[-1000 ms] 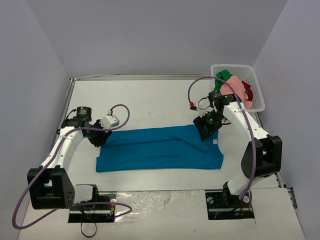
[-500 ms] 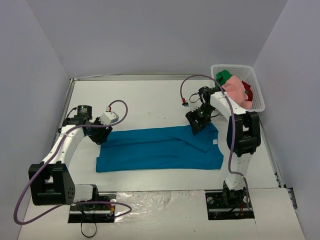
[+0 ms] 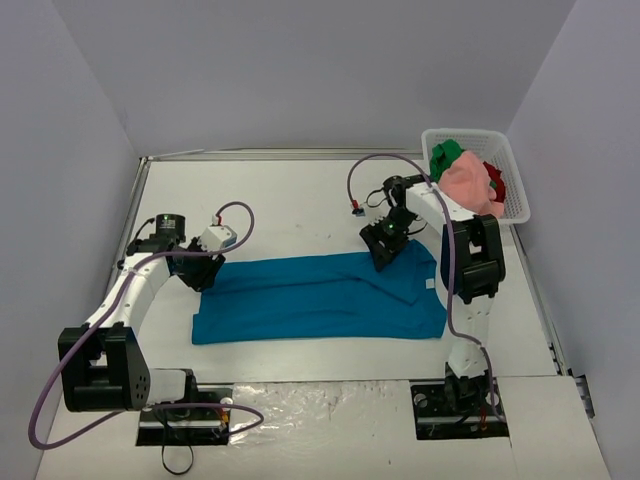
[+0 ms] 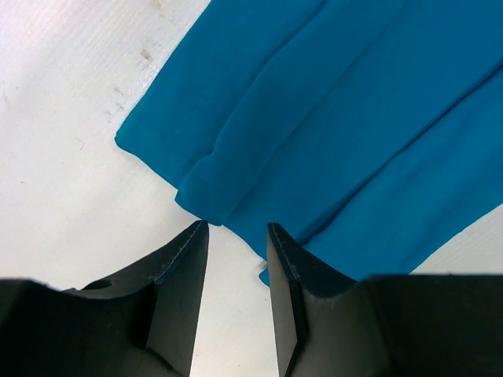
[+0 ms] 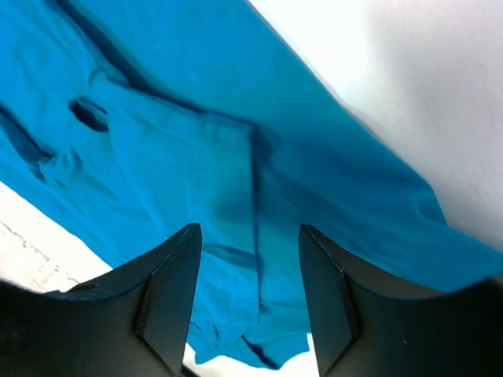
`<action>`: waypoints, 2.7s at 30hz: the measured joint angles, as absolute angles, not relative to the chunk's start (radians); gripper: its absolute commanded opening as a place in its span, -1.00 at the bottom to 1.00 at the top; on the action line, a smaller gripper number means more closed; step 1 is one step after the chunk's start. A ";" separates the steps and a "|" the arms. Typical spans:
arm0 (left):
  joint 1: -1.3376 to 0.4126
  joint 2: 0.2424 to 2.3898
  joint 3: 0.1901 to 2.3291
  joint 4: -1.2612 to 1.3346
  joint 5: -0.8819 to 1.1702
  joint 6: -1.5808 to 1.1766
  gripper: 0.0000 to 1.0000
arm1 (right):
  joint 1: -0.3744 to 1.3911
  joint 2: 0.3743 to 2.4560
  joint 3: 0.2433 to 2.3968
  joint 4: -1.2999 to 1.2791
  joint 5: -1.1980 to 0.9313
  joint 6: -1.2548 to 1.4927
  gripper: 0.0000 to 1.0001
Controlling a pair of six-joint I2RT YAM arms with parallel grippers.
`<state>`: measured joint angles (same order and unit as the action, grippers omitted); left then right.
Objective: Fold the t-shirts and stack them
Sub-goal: Fold the other side of the tshirt into a rectangle
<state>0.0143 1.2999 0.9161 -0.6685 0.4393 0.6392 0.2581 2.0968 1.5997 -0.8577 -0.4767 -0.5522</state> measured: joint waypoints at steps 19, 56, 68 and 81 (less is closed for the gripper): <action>0.014 1.318 0.901 -0.645 0.425 0.622 -0.31 | 0.321 2.164 1.637 -0.855 -0.486 -0.551 -0.88; 0.014 1.285 0.891 -0.646 0.425 0.608 -0.31 | 0.542 1.977 1.479 -0.954 -0.474 -0.556 -0.43; 0.014 1.280 0.886 -0.646 0.423 0.597 -0.30 | 0.564 2.034 1.500 -0.979 -0.480 -0.578 -0.35; 0.014 1.319 0.909 -0.652 0.447 0.605 -0.29 | 0.564 2.171 1.792 -1.020 -0.477 -0.581 -0.33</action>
